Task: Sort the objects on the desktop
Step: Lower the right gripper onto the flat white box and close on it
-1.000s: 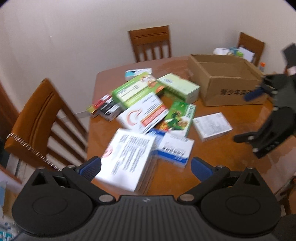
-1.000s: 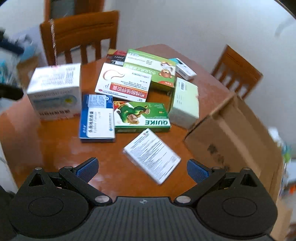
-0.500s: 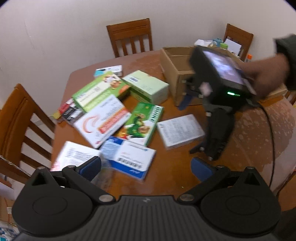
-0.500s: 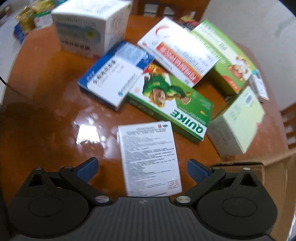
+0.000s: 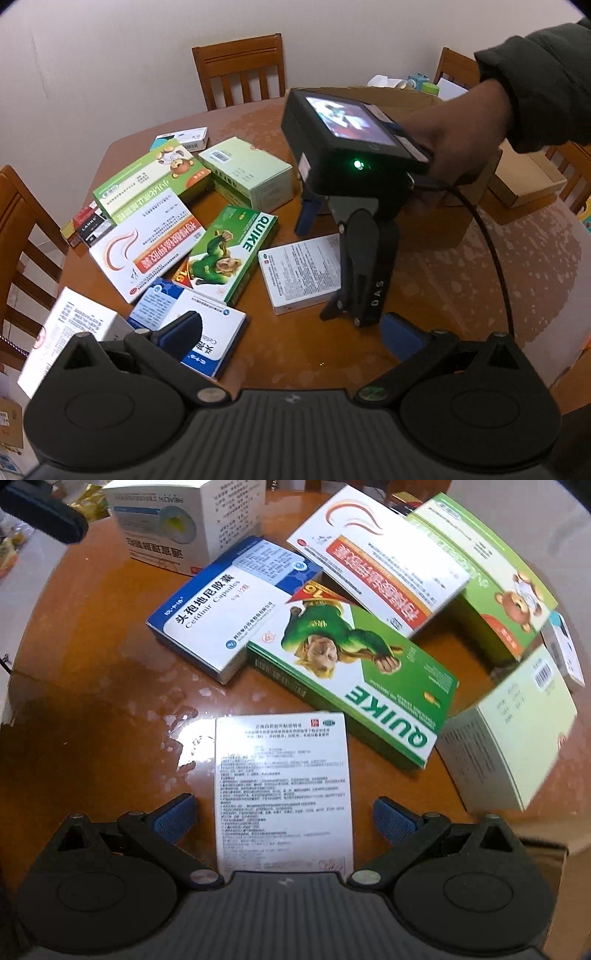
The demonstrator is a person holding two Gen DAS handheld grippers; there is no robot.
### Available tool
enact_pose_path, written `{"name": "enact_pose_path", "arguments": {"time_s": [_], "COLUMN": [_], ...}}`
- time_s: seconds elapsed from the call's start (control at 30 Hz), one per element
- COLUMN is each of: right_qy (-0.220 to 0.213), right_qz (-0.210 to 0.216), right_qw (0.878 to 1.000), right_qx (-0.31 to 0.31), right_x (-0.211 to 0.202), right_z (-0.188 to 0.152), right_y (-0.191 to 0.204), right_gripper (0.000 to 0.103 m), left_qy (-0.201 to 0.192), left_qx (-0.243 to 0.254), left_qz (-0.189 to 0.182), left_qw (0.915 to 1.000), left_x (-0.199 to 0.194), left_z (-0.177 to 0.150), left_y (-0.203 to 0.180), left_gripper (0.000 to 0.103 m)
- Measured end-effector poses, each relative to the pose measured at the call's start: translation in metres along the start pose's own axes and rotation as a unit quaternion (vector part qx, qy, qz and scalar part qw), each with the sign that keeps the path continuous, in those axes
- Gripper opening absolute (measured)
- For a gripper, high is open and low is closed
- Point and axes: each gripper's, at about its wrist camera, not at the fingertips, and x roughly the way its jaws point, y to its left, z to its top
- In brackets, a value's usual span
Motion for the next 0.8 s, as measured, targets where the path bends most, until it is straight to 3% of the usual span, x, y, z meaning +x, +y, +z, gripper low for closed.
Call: {"name": "enact_pose_path", "arguments": {"time_s": [0.43,0.5,0.6,0.8], "right_qy": [-0.015,-0.015,-0.022,-0.019], "right_qz": [0.020,0.029,0.037,0.040], "right_qw": [0.999,0.999,0.999,0.999], "right_qx": [-0.025,-0.024,-0.019,-0.013], "right_x": [0.005,0.004,0.000,0.001], "right_z": [0.009,0.009,0.011,0.016], "right_y": [-0.005,-0.005,-0.010,-0.017], "right_gripper": [0.103,0.100,0.087,0.083], "left_qy": [0.003,0.002,0.002,0.003], "left_qx": [-0.025,-0.028,-0.030,-0.033], "left_qz": [0.013,0.014,0.014,0.012], "left_qw": [0.9996,0.9995,0.9994,0.9994], "left_x": [0.006,0.006,0.006,0.006], "left_z": [0.002,0.002,0.002,0.003], "left_y": [0.005,0.007,0.008,0.007], "left_gripper": [0.103,0.103,0.103,0.103]}}
